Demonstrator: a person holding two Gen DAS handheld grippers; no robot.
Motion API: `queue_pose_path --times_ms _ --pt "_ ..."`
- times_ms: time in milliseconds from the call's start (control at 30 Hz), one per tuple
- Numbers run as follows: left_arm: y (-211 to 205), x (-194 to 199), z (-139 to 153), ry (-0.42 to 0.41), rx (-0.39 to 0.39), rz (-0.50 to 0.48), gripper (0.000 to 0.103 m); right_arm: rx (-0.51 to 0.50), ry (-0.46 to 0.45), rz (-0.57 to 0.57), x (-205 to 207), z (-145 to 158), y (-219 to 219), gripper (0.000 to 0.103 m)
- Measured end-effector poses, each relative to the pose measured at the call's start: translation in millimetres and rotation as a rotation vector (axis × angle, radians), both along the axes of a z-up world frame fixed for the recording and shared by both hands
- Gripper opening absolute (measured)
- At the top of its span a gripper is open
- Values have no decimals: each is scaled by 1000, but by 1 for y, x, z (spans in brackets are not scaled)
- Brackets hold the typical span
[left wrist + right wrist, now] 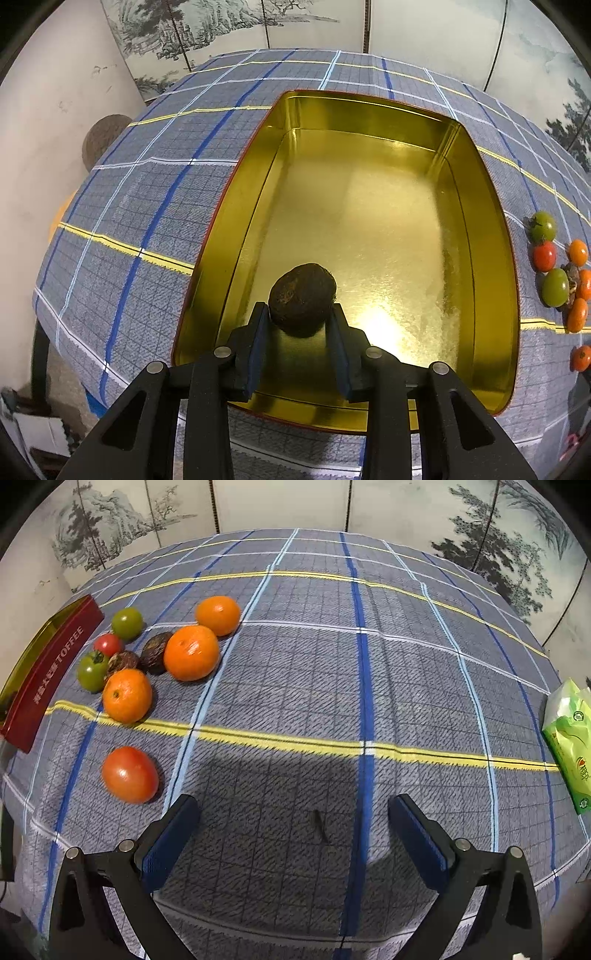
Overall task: Organize fruits
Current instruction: 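Carry the brown fruit into the gold tin and open the left gripper, then grasp the red tomato with the right gripper and lift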
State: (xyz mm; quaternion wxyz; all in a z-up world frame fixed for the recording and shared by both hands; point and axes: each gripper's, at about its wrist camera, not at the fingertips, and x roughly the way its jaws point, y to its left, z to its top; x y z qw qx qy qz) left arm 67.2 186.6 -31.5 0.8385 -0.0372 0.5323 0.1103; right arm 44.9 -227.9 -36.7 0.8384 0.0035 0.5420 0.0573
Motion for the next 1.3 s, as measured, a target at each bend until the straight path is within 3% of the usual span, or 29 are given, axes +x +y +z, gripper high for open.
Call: queue_pose_path --times_ms 467,867,1033,1300 --pt "-9 -9 12 -37 -30 6 49 5 1 102 -12 3 27 103" --pt "-25 -32 34 -108 -71 -20 54 4 -14 170 -10 5 52 101" --pt "-31 -40 42 -129 -72 -36 60 9 -29 192 -9 7 61 92" --pt "-28 -50 43 -134 -76 -27 64 24 -60 202 -6 13 66 65"
